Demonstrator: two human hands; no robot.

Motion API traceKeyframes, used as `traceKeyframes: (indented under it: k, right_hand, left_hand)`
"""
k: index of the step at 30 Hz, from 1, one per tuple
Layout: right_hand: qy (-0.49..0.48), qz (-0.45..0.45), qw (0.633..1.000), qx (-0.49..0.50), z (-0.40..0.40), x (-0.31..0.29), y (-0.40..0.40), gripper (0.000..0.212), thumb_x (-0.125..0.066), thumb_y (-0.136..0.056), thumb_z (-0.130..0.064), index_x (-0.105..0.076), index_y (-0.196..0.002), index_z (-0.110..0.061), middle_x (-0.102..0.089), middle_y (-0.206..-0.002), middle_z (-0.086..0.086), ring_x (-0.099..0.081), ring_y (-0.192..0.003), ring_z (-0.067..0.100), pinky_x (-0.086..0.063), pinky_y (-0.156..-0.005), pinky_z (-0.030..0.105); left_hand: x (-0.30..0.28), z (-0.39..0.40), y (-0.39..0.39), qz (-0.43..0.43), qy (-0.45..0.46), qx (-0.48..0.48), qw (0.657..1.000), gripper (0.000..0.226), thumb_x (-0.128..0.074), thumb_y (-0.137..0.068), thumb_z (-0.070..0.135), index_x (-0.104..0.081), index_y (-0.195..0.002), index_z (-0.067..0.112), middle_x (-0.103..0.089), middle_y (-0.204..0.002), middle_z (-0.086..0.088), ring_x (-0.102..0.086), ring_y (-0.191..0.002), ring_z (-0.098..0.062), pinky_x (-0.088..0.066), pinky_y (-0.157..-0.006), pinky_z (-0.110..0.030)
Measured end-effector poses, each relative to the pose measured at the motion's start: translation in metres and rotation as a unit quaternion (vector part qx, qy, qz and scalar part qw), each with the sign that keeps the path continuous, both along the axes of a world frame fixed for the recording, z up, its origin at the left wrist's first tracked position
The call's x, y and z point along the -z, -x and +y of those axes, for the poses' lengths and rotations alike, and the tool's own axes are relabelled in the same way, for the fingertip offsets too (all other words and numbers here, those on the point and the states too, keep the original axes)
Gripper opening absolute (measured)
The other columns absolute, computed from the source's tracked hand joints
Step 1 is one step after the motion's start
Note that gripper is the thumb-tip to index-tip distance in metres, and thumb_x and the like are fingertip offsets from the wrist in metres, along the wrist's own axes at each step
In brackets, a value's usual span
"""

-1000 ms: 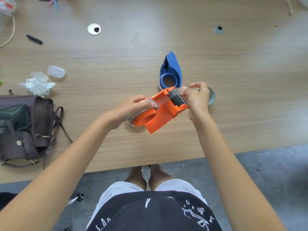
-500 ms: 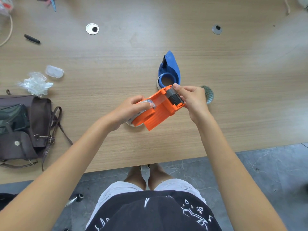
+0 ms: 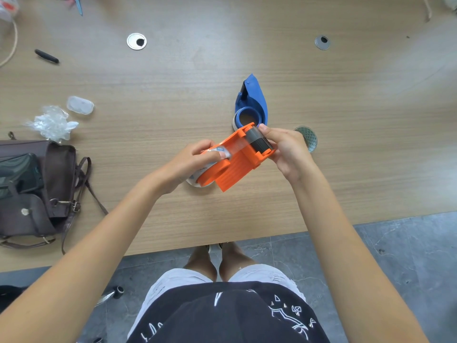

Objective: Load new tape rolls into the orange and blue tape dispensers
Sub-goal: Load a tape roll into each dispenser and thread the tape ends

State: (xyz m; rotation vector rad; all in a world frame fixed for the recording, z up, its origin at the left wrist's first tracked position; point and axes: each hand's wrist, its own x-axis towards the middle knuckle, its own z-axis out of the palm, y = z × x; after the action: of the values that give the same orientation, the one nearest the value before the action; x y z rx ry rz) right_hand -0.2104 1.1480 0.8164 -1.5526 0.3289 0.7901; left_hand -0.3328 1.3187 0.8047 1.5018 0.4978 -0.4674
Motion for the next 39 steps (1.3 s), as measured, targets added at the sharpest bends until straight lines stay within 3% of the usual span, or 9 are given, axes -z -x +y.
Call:
traceKeyframes:
  k: [3, 6, 11, 13, 19, 22, 27, 34, 39]
  right_hand:
    - [-0.033, 0.032, 0.997, 0.057, 0.0, 0.001, -0.001, 0.01, -0.067, -0.084, -0.004, -0.067, -0.089, 0.004, -0.071, -0.081, 0.012, -0.067, -0.075, 0.022, -0.054, -0.073, 0.037]
    - [-0.066, 0.056, 0.993, 0.077, 0.001, 0.002, -0.002, 0.005, -0.066, -0.085, -0.005, -0.066, -0.084, -0.001, -0.072, -0.071, 0.006, -0.07, -0.067, 0.017, -0.055, -0.069, 0.037]
    - [-0.104, 0.116, 0.982, 0.109, 0.0, 0.002, -0.006, 0.008, -0.065, -0.086, -0.006, -0.066, -0.079, -0.003, -0.07, -0.068, 0.005, -0.068, -0.066, 0.018, -0.058, -0.069, 0.038]
    - [-0.111, 0.152, 0.975, 0.121, 0.0, 0.0, -0.007, 0.006, -0.064, -0.087, -0.005, -0.064, -0.082, -0.001, -0.068, -0.074, 0.007, -0.067, -0.07, 0.019, -0.06, -0.067, 0.037]
    - [-0.116, 0.234, 0.956, 0.131, -0.002, 0.001, -0.01, 0.008, -0.059, -0.09, -0.004, -0.063, -0.088, 0.003, -0.067, -0.09, 0.016, -0.068, -0.081, 0.026, -0.056, -0.083, 0.045]
    - [-0.107, 0.245, 0.955, 0.125, -0.001, 0.004, -0.011, 0.008, -0.06, -0.089, -0.004, -0.064, -0.087, 0.003, -0.071, -0.082, 0.018, -0.07, -0.073, 0.028, -0.057, -0.078, 0.045]
    - [-0.103, 0.261, 0.952, 0.12, -0.001, 0.007, -0.016, 0.015, -0.06, -0.088, -0.005, -0.062, -0.101, 0.002, -0.068, -0.101, 0.019, -0.067, -0.095, 0.03, -0.052, -0.093, 0.047]
    - [-0.12, 0.208, 0.964, 0.113, 0.002, 0.009, -0.018, 0.007, -0.06, -0.09, -0.006, -0.063, -0.094, -0.001, -0.067, -0.095, 0.015, -0.065, -0.089, 0.025, -0.054, -0.087, 0.046]
    - [-0.105, 0.173, 0.967, 0.152, 0.003, 0.008, -0.017, 0.004, -0.067, -0.083, 0.0, -0.064, -0.086, 0.001, -0.07, -0.084, 0.016, -0.068, -0.08, 0.026, -0.058, -0.075, 0.047]
  left_hand:
    - [-0.001, 0.0, -0.001, -0.003, 0.002, -0.001, 1.0, 0.057, -0.06, -0.06, 0.057, -0.057, -0.094, 0.011, -0.059, -0.087, -0.002, -0.057, -0.078, -0.015, -0.04, -0.063, -0.028]
    - [-0.002, -0.001, -0.003, -0.005, 0.002, -0.003, 1.0, 0.051, -0.06, -0.06, 0.057, -0.061, -0.091, 0.018, -0.063, -0.087, 0.001, -0.06, -0.078, -0.013, -0.042, -0.066, -0.027]
    - [-0.002, -0.002, -0.004, -0.008, -0.005, -0.008, 1.0, 0.06, -0.059, -0.061, 0.056, -0.06, -0.101, 0.011, -0.064, -0.09, -0.001, -0.06, -0.081, -0.015, -0.041, -0.072, -0.033]
    - [-0.002, -0.002, -0.005, -0.008, -0.01, -0.007, 1.0, 0.06, -0.059, -0.061, 0.057, -0.06, -0.1, 0.011, -0.064, -0.089, 0.0, -0.06, -0.081, -0.014, -0.041, -0.071, -0.032]
    - [-0.003, -0.001, -0.006, -0.017, -0.017, -0.006, 1.0, 0.039, -0.059, -0.062, 0.056, -0.059, -0.082, 0.023, -0.061, -0.081, 0.004, -0.057, -0.074, -0.011, -0.039, -0.064, -0.028]
    - [-0.002, -0.004, -0.006, -0.018, -0.024, -0.01, 0.999, 0.045, -0.058, -0.06, 0.057, -0.06, -0.087, 0.02, -0.06, -0.084, -0.001, -0.056, -0.077, -0.014, -0.038, -0.065, -0.031]
    - [-0.001, -0.008, -0.007, -0.024, -0.031, -0.022, 0.999, 0.04, -0.058, -0.058, 0.058, -0.058, -0.079, 0.023, -0.059, -0.079, 0.004, -0.055, -0.071, -0.011, -0.038, -0.059, -0.026]
    - [0.001, -0.011, -0.009, -0.032, -0.03, -0.029, 0.999, 0.056, -0.058, -0.061, 0.056, -0.059, -0.09, 0.009, -0.058, -0.082, -0.001, -0.054, -0.076, -0.015, -0.037, -0.064, -0.03]
    - [0.001, -0.013, -0.01, -0.029, -0.026, -0.035, 0.999, 0.051, -0.057, -0.06, 0.057, -0.058, -0.087, 0.014, -0.058, -0.081, 0.0, -0.053, -0.074, -0.014, -0.037, -0.061, -0.028]
